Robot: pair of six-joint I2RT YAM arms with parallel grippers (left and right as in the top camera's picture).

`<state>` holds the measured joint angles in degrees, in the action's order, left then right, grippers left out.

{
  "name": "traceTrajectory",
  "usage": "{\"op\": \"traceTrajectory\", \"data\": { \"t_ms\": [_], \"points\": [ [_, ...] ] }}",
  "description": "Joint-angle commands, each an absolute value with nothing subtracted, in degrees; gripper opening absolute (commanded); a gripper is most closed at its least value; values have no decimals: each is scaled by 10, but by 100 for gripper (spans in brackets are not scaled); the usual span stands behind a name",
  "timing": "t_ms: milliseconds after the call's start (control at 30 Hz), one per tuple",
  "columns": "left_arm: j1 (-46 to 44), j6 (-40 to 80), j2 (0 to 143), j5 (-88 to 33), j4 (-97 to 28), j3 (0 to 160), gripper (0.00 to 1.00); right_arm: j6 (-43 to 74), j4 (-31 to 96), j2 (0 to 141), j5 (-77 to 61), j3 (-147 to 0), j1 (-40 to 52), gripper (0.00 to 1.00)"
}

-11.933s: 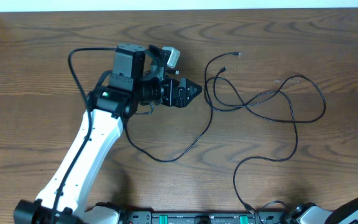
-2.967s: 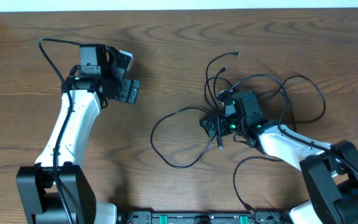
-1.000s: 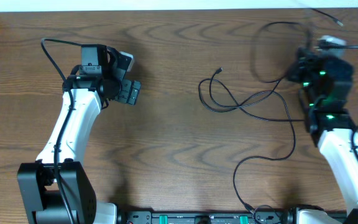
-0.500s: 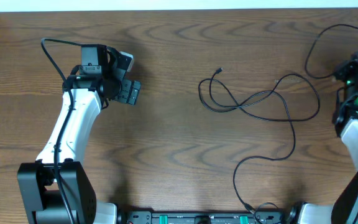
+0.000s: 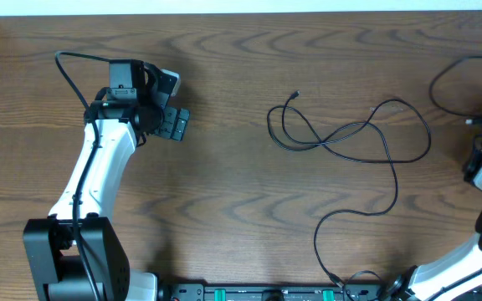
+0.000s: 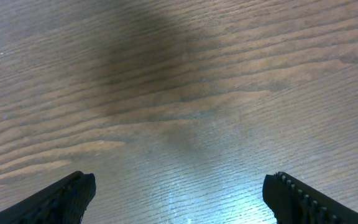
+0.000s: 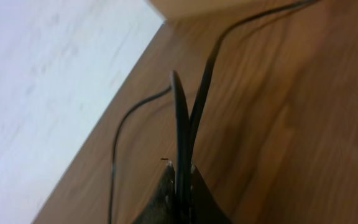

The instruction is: Untangle cables

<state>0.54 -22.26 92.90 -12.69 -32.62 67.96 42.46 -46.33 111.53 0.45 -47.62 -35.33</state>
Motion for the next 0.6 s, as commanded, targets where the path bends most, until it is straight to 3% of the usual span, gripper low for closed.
{"op": "traceTrajectory", "data": {
  "t_ms": [0, 233, 267, 333, 433, 467, 567],
  "points": [
    [6, -217, 933, -124, -327, 685, 91, 456, -493, 1128, 4, -484, -384, 1],
    [6, -217, 933, -124, -327, 685, 91, 451, -500, 1129, -53, -490, -448, 1],
    [6, -217, 933, -124, -327, 685, 91, 451, -500, 1129, -62, -490, -453, 10],
    [6, -217, 933, -124, -327, 685, 91, 451, -499, 1129, -83, -490, -462, 49],
    [6, -217, 933, -124, -327, 685, 91, 451, -495, 1129, -119, -490, -468, 95],
    [6, -217, 933, -124, -327, 685, 91, 451, -490, 1129, -127, -490, -469, 99],
    [6, -217, 933, -124, -327, 685, 91, 452, -466, 1129, -131, -490, -468, 99]
  ]
}}
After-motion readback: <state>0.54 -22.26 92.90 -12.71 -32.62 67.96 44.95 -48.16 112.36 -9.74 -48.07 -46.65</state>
